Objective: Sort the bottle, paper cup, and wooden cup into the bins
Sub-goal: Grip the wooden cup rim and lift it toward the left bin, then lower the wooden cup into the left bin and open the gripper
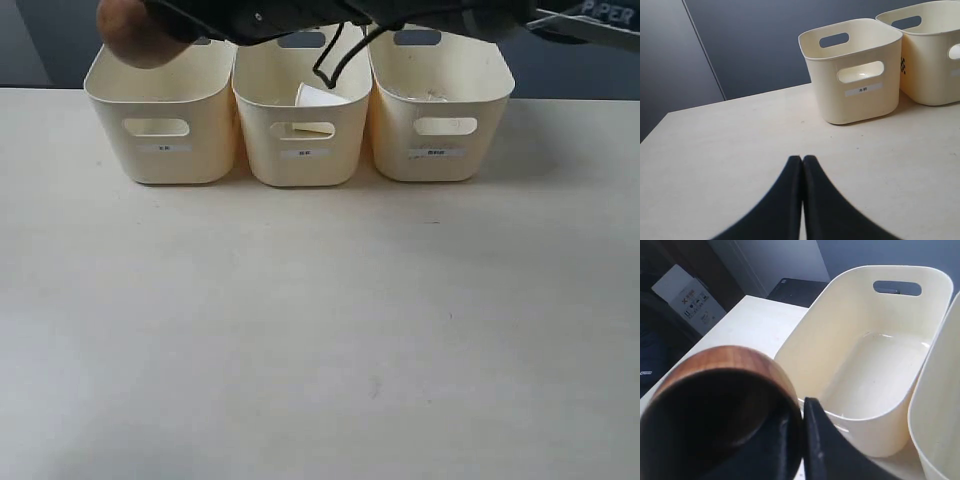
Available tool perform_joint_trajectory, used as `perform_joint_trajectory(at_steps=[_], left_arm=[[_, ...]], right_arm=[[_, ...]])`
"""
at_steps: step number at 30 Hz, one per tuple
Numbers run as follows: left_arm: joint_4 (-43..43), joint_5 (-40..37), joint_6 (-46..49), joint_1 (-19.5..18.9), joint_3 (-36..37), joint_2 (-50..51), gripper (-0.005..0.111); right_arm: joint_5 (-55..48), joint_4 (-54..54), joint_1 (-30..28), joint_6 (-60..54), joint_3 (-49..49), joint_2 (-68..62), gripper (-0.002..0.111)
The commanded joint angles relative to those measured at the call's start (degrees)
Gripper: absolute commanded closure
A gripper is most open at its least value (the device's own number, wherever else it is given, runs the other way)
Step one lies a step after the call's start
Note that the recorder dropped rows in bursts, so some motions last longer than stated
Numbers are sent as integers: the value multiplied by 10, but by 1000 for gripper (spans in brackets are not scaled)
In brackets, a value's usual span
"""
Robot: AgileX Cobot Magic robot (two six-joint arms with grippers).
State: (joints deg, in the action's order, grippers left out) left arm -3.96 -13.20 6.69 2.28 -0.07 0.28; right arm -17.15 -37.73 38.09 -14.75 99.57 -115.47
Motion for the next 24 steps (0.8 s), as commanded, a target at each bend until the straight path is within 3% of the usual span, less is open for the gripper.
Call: perform_joint_trajectory(at_steps=[1,14,24], left_arm=[[0,3,-1,2,1,-3,107],[0,3,-1,2,1,-3,107],[0,3,-1,2,1,-3,107]], right_arm=[[27,-4,0,-2,51,-46,109],[76,-5,0,15,184,-176,109],[113,6,-1,16,196,-211,109]])
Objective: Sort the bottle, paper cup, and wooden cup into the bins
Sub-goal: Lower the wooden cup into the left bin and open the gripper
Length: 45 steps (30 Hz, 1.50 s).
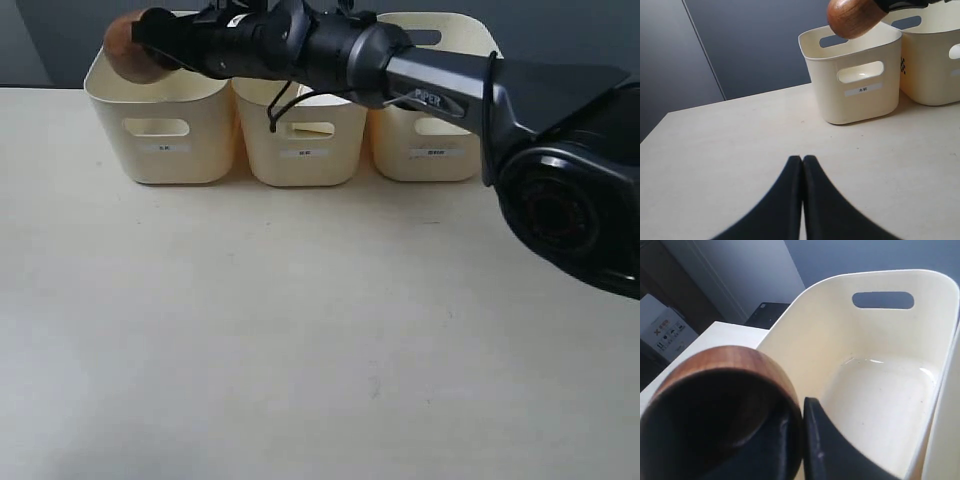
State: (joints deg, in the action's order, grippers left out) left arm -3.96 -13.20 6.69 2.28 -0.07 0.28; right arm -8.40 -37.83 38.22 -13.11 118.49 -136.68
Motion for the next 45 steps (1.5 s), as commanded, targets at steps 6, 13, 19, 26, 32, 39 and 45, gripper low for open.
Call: perform_joint_trajectory(at_steps=[6,13,19,26,32,39,45], left_arm=[[0,3,-1,2,1,-3,107],[0,3,-1,2,1,-3,107],[0,3,-1,2,1,-3,107],[0,3,-1,2,1,-3,107],[0,3,-1,2,1,-3,107],[0,3,-1,2,1,-3,107],[0,3,-1,2,1,-3,107]], right_arm=[[38,43,-2,-4,7,1,106],[37,44,-2,-4,7,1,70],[27,43,-2,-4,7,1,65],[10,43,-2,-4,7,1,65],[0,43,-2,-4,7,1,65],[-22,45,-2,-4,7,10,65],[-76,110,-2,-4,7,42,65]])
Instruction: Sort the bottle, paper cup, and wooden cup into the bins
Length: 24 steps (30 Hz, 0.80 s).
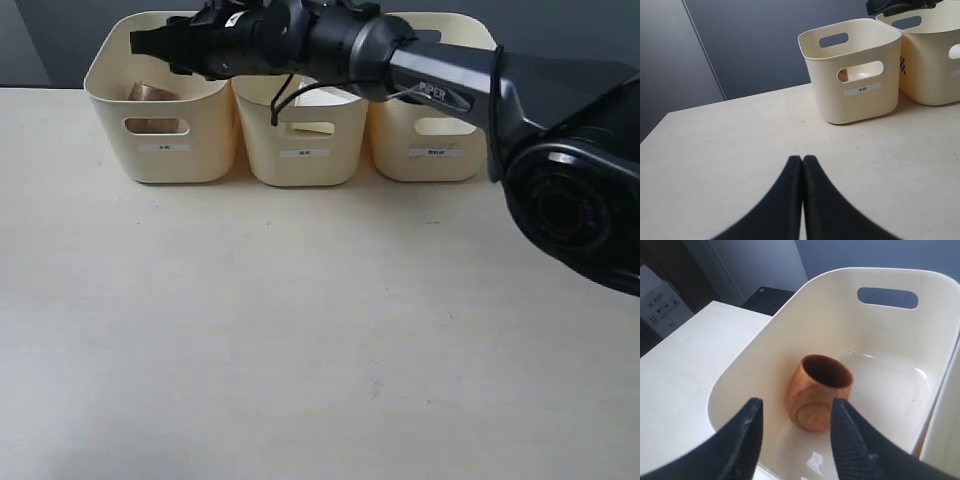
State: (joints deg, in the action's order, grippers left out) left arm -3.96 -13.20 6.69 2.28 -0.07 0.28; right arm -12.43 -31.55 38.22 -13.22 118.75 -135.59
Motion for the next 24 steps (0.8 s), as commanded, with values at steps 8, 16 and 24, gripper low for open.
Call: perform_joint_trajectory(at_steps=[8,16,24], left_arm=[[0,3,-1,2,1,-3,107],[0,3,-1,2,1,-3,107],[0,3,-1,2,1,-3,107]], right_arm=[[-112,78,-2,-2,4,70,65],[-154,95,-2,-2,4,93,65],[-208,123,-2,-1,4,108,65]])
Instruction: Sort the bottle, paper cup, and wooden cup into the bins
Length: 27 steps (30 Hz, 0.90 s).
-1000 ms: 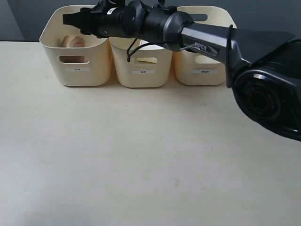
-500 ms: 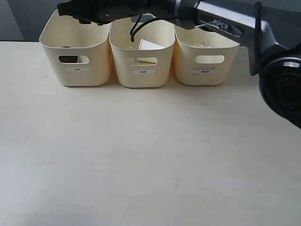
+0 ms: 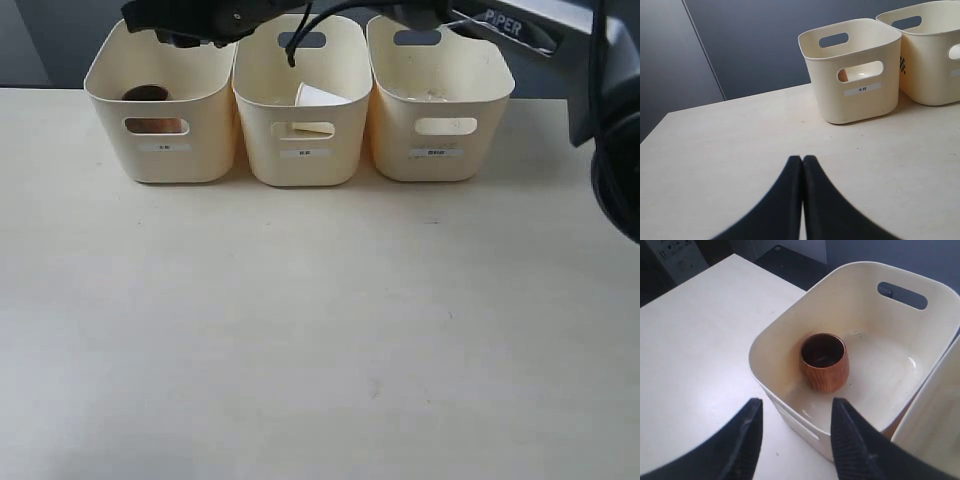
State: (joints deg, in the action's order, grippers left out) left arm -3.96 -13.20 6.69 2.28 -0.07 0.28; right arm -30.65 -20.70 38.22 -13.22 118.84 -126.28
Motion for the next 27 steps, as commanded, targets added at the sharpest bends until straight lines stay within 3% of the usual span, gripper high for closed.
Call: perform_joint_trajectory(at_steps=[1,27], left_arm=[[0,3,-1,2,1,-3,107],[0,3,-1,2,1,-3,107]], right_arm=[[-31,14,-2,-1,3,17,65],[-273,35,-2,3,3,129,65]])
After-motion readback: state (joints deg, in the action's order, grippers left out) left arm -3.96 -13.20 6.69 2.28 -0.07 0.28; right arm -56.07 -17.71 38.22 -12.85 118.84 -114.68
